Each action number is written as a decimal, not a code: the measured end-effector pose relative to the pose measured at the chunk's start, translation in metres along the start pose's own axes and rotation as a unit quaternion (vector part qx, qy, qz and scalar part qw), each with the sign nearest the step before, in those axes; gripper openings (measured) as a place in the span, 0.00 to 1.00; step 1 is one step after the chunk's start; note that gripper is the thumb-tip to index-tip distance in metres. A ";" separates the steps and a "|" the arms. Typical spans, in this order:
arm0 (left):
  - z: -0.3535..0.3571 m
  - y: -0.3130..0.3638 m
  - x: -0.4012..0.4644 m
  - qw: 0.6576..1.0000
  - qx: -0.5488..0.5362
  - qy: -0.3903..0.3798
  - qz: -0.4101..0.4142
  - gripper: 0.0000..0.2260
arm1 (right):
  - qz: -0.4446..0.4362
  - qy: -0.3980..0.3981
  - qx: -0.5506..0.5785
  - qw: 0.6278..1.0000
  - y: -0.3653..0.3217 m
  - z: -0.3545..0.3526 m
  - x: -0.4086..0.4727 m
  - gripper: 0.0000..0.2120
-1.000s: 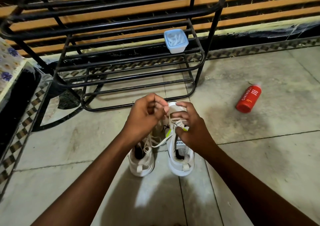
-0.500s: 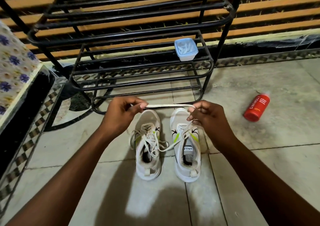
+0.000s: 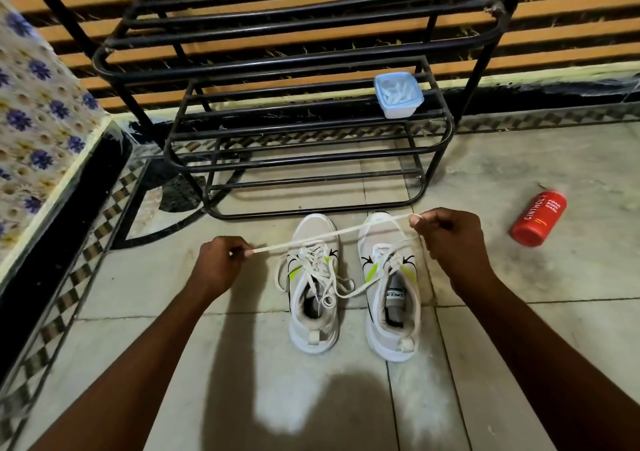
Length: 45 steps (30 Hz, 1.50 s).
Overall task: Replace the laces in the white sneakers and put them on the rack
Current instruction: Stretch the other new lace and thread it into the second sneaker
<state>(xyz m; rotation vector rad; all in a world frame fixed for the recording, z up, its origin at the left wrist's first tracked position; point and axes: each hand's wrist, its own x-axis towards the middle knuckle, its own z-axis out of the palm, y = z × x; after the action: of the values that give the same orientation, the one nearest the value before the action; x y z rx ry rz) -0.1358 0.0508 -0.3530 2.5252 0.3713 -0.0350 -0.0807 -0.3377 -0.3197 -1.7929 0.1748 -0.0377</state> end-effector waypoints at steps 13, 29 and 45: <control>0.033 0.136 -0.033 0.939 -0.329 -0.092 0.041 0.05 | 0.075 -0.022 -0.056 0.995 0.030 0.007 -0.008 0.11; 0.123 0.184 -0.056 0.943 -0.309 -0.117 0.030 0.05 | 0.005 0.023 -0.082 0.996 0.048 0.003 -0.070 0.12; 0.152 0.188 -0.075 0.963 -0.268 -0.007 0.026 0.06 | 0.042 0.032 -0.008 0.999 0.055 0.001 -0.068 0.12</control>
<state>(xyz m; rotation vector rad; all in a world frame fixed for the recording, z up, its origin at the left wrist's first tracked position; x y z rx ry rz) -0.1487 -0.2016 -0.3687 1.9958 0.2648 0.0606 -0.1529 -0.3390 -0.3689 -1.7989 0.2972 -0.0337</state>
